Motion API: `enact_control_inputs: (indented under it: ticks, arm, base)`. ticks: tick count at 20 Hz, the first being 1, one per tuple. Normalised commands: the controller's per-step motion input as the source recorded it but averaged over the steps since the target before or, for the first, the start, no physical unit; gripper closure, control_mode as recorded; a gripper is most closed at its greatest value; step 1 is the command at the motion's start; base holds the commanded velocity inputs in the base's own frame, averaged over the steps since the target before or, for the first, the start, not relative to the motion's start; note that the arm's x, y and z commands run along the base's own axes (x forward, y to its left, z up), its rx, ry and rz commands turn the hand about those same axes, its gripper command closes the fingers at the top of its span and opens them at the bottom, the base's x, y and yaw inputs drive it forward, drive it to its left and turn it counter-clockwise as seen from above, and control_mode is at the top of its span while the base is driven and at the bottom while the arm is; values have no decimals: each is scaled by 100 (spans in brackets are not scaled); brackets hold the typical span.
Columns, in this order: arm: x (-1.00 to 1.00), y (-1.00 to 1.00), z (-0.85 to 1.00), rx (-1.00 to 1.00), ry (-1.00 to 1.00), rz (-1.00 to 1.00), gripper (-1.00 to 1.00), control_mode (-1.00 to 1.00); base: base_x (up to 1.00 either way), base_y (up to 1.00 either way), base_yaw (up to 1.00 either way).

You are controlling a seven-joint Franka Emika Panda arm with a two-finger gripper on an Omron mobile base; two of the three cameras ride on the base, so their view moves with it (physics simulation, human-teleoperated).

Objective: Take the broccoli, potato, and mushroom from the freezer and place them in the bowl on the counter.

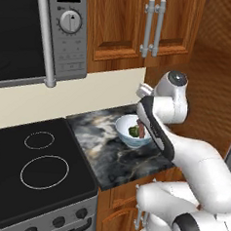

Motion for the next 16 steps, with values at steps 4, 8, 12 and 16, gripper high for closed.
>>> enact_control_inputs:
  ticks: [4, 8, 12, 16]
  arm:
    - [-100, 0, 51, -1, -23, 4, -100, -100]
    - [-50, 0, 6, 0, -4, 3, -100, 100]
    - [0, 0, 0, 0, 0, 0, -100, 100]
    - [0, 0, 0, 0, 0, 0, -100, 100]
  base:
    - [0, 0, 0]
    - [-50, 0, 0]
    - [-100, 0, -15]
    - [-100, 1, -49]
